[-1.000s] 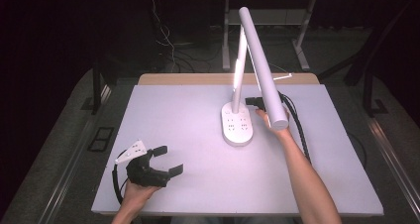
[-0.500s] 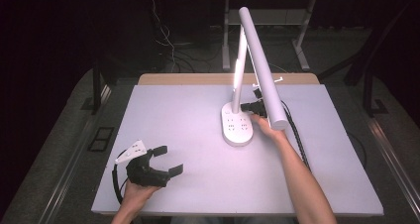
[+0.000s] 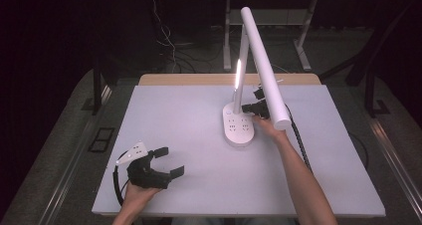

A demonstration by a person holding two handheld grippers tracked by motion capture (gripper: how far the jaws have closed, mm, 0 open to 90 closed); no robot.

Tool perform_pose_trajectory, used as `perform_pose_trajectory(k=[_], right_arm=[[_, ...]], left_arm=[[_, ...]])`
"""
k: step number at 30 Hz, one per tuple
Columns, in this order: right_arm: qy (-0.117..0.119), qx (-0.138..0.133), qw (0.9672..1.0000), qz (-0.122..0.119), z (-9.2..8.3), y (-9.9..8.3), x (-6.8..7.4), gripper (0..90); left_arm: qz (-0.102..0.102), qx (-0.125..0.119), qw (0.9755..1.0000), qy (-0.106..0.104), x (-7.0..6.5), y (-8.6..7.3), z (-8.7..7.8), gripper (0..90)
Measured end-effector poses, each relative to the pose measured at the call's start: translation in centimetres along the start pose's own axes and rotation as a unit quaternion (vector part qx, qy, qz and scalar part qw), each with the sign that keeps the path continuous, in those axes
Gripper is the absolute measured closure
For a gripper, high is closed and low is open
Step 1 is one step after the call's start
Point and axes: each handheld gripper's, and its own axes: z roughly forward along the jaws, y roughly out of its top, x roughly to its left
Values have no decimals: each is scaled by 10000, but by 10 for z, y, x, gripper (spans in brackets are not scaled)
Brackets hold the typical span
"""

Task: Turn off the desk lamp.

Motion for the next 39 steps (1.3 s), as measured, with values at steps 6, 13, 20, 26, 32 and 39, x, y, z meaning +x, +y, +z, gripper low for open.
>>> perform_pose_trajectory(k=[6, 13, 20, 26, 32, 39], right_arm=[[3, 3, 10000, -22, -2, 0, -1, 900], [112, -71, 9999, -24, 0, -2, -2, 900], [-39, -31, 10000, -84, 1, -1, 0, 900], [-22, -47, 10000, -28, -1, -1, 1, 900], [-19, 11, 10000, -91, -1, 0, 2, 900], [-9, -36, 10000, -51, -1, -3, 3, 900]], left_arm=[[-17, 14, 10000, 0, 1, 0, 2, 0], [-2, 25, 10000, -11, 0, 0, 2, 0], [9, 19, 10000, -9, 0, 0, 1, 0], [3, 8, 10000, -8, 0, 0, 1, 0], [-36, 14, 10000, 3, 1, 0, 2, 0], [1, 31, 10000, -18, -1, 0, 2, 0]])
